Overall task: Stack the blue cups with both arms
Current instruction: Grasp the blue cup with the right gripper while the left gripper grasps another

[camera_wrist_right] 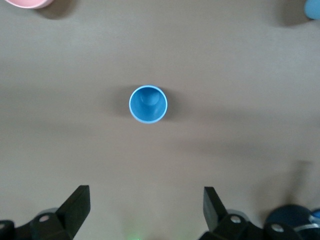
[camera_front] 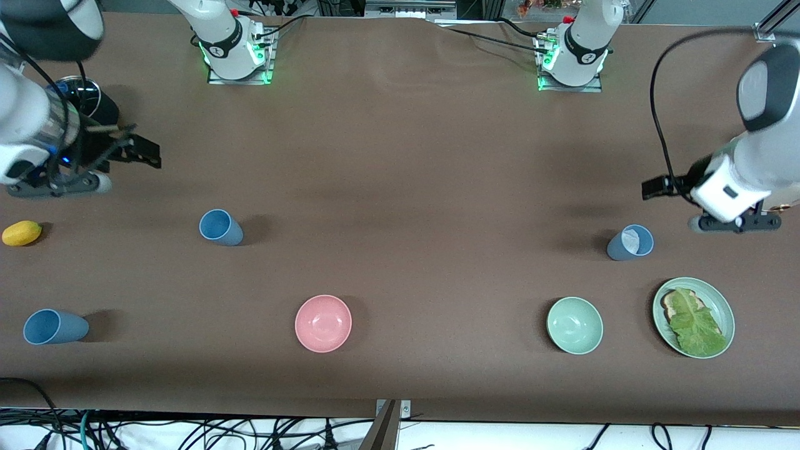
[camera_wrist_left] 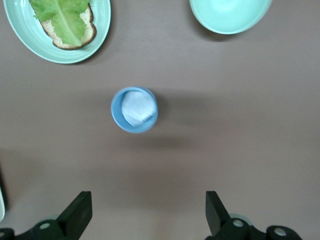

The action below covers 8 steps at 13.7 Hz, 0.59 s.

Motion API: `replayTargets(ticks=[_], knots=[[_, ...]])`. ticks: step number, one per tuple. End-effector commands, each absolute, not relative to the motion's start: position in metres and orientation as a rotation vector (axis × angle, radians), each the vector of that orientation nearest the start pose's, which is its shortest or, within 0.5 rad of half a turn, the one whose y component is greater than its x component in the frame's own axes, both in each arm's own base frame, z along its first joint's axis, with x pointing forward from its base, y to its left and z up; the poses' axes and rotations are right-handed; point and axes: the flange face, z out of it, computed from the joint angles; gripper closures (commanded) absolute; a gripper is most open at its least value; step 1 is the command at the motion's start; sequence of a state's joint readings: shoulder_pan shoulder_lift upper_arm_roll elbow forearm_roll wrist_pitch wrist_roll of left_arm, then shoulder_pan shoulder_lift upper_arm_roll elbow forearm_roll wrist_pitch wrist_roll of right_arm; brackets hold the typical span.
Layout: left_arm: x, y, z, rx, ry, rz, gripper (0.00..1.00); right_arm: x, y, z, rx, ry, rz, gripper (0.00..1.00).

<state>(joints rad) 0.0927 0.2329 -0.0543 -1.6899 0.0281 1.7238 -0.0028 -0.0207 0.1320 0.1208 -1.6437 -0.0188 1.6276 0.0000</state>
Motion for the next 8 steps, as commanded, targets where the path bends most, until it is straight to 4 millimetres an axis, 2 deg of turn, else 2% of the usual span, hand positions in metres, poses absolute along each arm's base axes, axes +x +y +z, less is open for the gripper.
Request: replayTargets(ticks=[1, 4, 6, 8], knots=[[0.625, 0.066, 0.395, -3.138, 0.027, 0.303, 0.00, 0.590, 0.051, 0.461, -3.162, -0.200, 0.227, 0.00], [0.626, 0.088, 0.342, -3.044, 0.096, 0.310, 0.00, 0.597, 0.045, 0.410, -3.159, -0.222, 0.220, 0.00], [0.617, 0.100, 0.303, -3.049, 0.109, 0.264, 0.00, 0.589, 0.036, 0.380, -3.166, -0.215, 0.216, 0.00], [0.606, 0.099, 0.264, -3.060, 0.127, 0.209, 0.00, 0.579, 0.031, 0.353, -3.165, -0.224, 0.203, 0.00]])
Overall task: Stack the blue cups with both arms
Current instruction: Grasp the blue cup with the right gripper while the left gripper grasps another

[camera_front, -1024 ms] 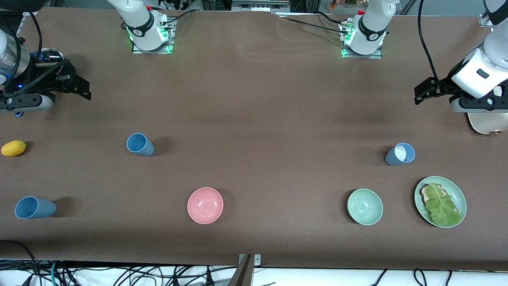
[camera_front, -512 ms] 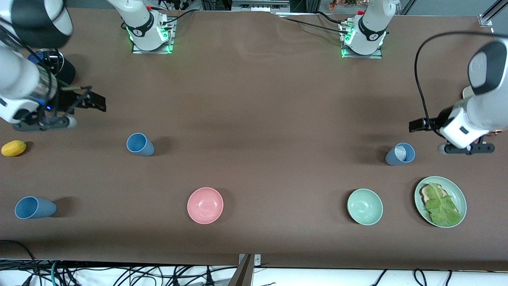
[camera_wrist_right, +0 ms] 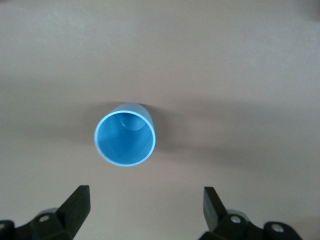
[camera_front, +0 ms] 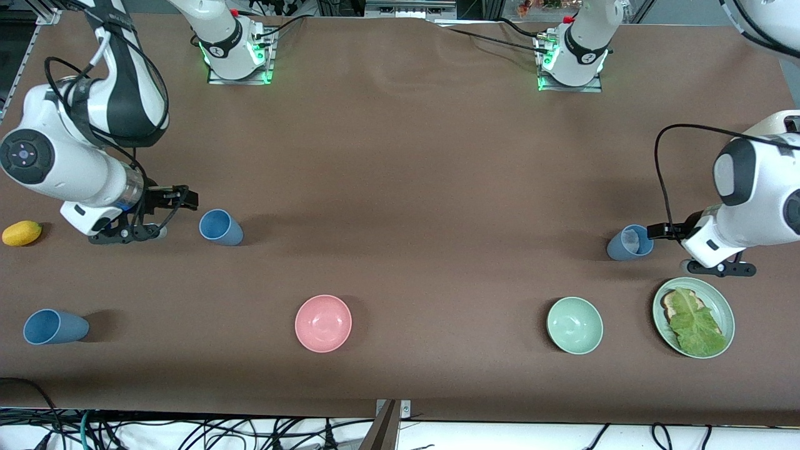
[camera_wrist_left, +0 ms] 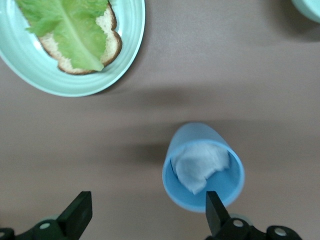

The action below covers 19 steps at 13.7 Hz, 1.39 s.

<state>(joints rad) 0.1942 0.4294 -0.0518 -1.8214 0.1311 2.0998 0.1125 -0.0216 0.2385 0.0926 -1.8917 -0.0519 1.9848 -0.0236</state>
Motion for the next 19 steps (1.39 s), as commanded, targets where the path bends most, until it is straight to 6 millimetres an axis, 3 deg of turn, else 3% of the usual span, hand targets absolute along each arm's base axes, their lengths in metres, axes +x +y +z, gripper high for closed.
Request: replayTargets(ticks=[1, 2, 3, 4, 5, 11, 13, 16, 17, 19], knots=[[0.599, 0.097, 0.249, -3.064, 0.134, 0.208, 0.01, 0.577, 0.028, 0.344, -3.166, -0.217, 0.191, 0.00], [0.598, 0.096, 0.245, -3.067, 0.134, 0.202, 0.18, 0.576, 0.029, 0.334, -3.165, -0.221, 0.174, 0.00], [0.598, 0.094, 0.239, -3.069, 0.126, 0.217, 0.62, 0.576, 0.028, 0.326, -3.164, -0.221, 0.154, 0.00], [0.599, 0.093, 0.236, -3.070, 0.144, 0.220, 0.89, 0.576, 0.030, 0.313, -3.161, -0.225, 0.154, 0.00], [0.599, 0.094, 0.237, -3.070, 0.143, 0.223, 1.00, 0.577, 0.028, 0.302, -3.159, -0.224, 0.147, 0.00], [0.611, 0.070, 0.251, -3.073, 0.167, 0.216, 1.00, 0.585, 0.027, 0.266, -3.160, -0.267, 0.110, 0.00], [0.619, 0.038, 0.268, -3.069, 0.231, 0.195, 1.00, 0.587, 0.027, 0.260, -3.159, -0.266, 0.100, 0.00], [0.635, -0.047, 0.308, -3.145, 0.168, 0.255, 1.00, 0.588, 0.027, 0.257, -3.158, -0.265, 0.103, 0.03], [0.637, -0.079, 0.319, -3.154, 0.092, 0.274, 1.00, 0.588, 0.027, 0.252, -3.156, -0.261, 0.110, 0.10], [0.625, -0.158, 0.313, -3.140, -0.039, 0.299, 1.00, 0.587, 0.028, 0.246, -3.157, -0.237, 0.124, 0.42]])
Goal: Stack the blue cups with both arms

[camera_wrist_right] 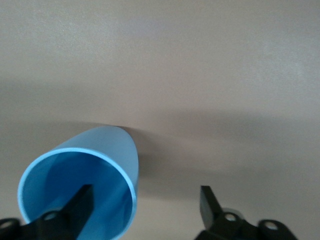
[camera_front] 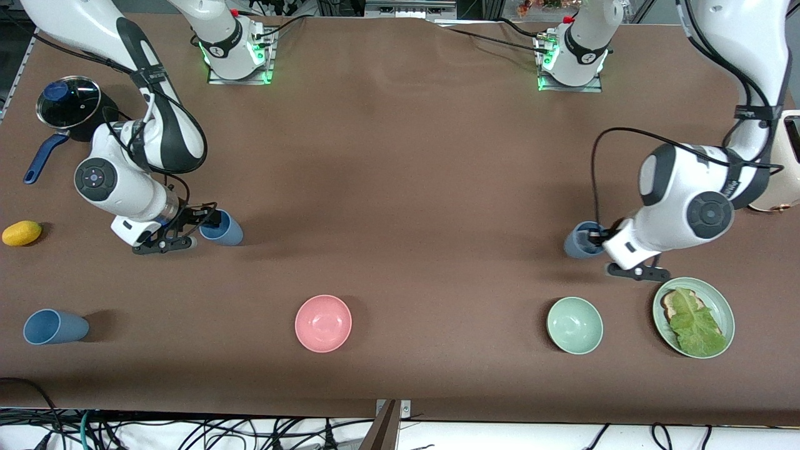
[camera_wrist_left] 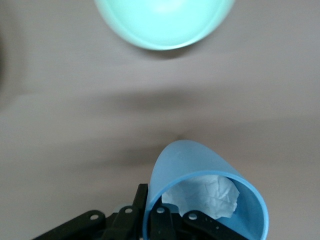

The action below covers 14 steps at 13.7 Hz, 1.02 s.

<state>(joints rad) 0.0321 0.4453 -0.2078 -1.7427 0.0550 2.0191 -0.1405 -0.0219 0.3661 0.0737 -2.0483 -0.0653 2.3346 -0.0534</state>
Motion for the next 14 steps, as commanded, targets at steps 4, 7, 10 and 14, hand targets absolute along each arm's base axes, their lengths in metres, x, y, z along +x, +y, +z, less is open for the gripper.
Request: replayTargets(ticks=[4, 7, 10, 14], knots=[[0.598, -0.292, 0.278, -3.126, -0.194, 0.345, 1.00, 0.588, 0.031, 0.248, -3.158, -0.201, 0.133, 1.00], [0.583, -0.330, 0.259, -3.172, -0.225, 0.400, 1.00, 0.598, 0.035, 0.269, -3.154, -0.205, 0.161, 1.00], [0.581, -0.332, 0.262, -3.186, -0.235, 0.423, 0.03, 0.618, 0.047, 0.310, -3.151, -0.218, 0.220, 1.00], [0.587, -0.310, 0.356, -3.200, -0.237, 0.328, 0.00, 0.641, 0.102, 0.380, -3.113, -0.304, 0.188, 1.00]])
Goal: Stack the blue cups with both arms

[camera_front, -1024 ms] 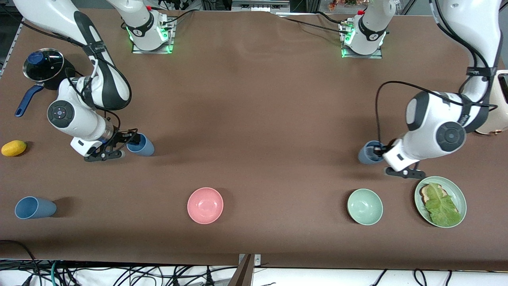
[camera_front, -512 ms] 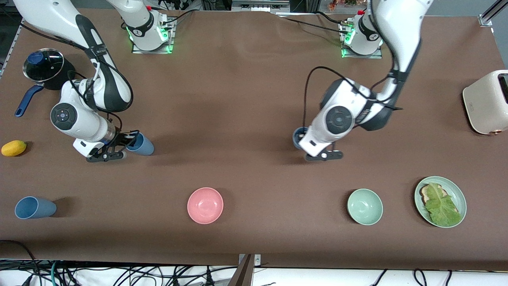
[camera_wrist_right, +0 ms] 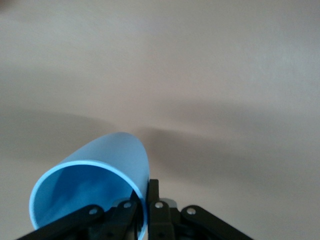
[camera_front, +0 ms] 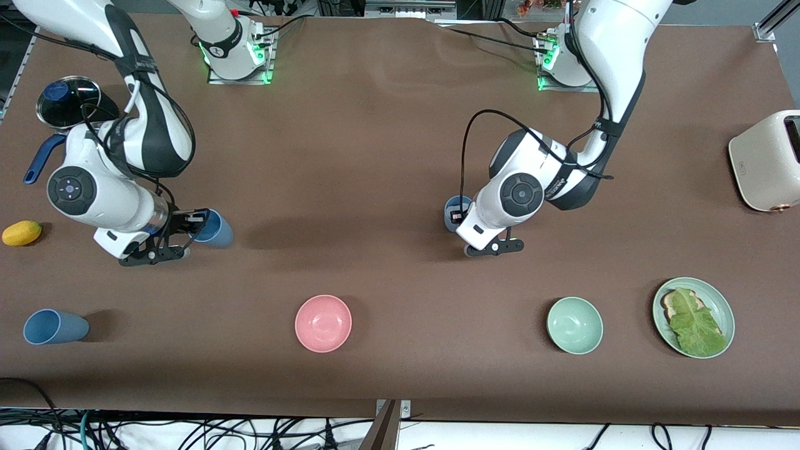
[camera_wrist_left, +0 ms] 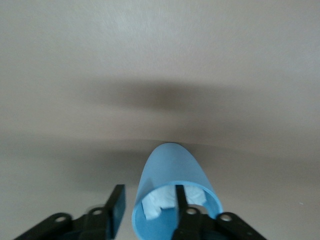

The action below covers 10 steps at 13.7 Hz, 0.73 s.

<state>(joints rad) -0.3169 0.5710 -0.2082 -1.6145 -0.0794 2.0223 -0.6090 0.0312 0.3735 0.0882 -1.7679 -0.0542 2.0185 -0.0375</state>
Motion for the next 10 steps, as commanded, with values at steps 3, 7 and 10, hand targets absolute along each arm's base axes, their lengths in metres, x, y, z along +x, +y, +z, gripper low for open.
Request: replayTargets(ticks=[3, 7, 10], knots=[[0.598, -0.261, 0.420, -3.194, -0.250, 0.309, 0.00, 0.640, 0.180, 0.416, -3.089, -0.145, 0.224, 1.00], [0.620, -0.149, 0.495, -3.232, 0.069, 0.197, 0.00, 0.617, 0.290, 0.440, -3.100, -0.033, 0.173, 1.00], [0.614, -0.081, 0.525, -3.230, 0.079, 0.210, 0.00, 0.579, 0.397, 0.443, -3.095, 0.154, 0.142, 1.00]])
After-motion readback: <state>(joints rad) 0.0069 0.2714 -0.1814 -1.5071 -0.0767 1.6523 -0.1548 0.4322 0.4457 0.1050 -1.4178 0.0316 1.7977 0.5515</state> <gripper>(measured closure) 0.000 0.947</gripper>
